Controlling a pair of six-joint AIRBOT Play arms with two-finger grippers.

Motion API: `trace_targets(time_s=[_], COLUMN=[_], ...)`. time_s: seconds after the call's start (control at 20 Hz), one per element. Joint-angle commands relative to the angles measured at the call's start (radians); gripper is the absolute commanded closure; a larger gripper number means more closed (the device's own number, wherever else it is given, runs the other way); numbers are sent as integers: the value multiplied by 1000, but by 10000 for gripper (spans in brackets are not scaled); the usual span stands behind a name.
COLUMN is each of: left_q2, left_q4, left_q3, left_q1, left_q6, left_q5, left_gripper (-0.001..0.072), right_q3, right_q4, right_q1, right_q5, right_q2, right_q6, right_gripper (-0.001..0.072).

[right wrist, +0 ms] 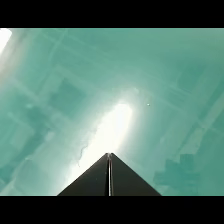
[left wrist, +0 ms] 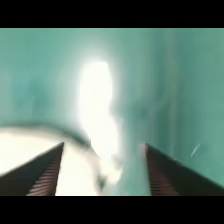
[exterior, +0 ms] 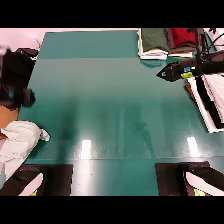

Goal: Fold the shirts.

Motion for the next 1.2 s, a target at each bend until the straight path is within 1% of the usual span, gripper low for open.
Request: trace_targets(time_s=[0.0, 0.15, 0.25, 0.3, 0.35, 0.4, 0.55, 0.65, 0.8, 0.9, 1.0, 1.1, 1.15], left_q2=[43, 43, 43, 43, 44, 44, 57, 86, 89, 81, 52, -17, -67], left_q4=[60, 64, 66, 67, 67, 66, 39, 26, -26, -87, -113, -113, -117], left_q3=[-268, -430, -487, -490, -483, -471, -326, -106, 229, 371, 445, 479, 481], left_q1=[128, 192, 213, 214, 214, 214, 212, 165, 6, -117, -237, -361, -424], left_q6=[-27, -29, -28, -33, -35, -34, -27, -21, -29, -54, -57, -74, -82], left_q5=[23, 111, 124, 119, 115, 113, 95, 80, 81, 116, 145, 173, 209], left_gripper=[109, 109, 111, 142, 462, 672, 684, 684, 685, 685, 686, 686, 685], right_q3=[1, 1, 1, 1, 1, 1, 3, 49, 180, 268, 346, 416, 446], right_q4=[1, 0, 1, 1, 0, 0, 6, 7, 6, 1, 1, 1, 1], right_q1=[0, 0, 0, 0, 0, 0, 0, 0, 0, -9, -33, -70, -92], right_q5=[6, 10, 8, 7, 6, 7, -3, -5, -26, -31, -39, -39, -39], right_q2=[0, 0, 0, 0, 0, 0, 3, 3, 3, 3, 0, 0, 0], right_q6=[0, 0, 0, 0, 0, 0, 0, 1, 2, 2, 2, 2, 2], right_gripper=[689, 689, 689, 689, 689, 689, 689, 690, 690, 690, 690, 690, 690])
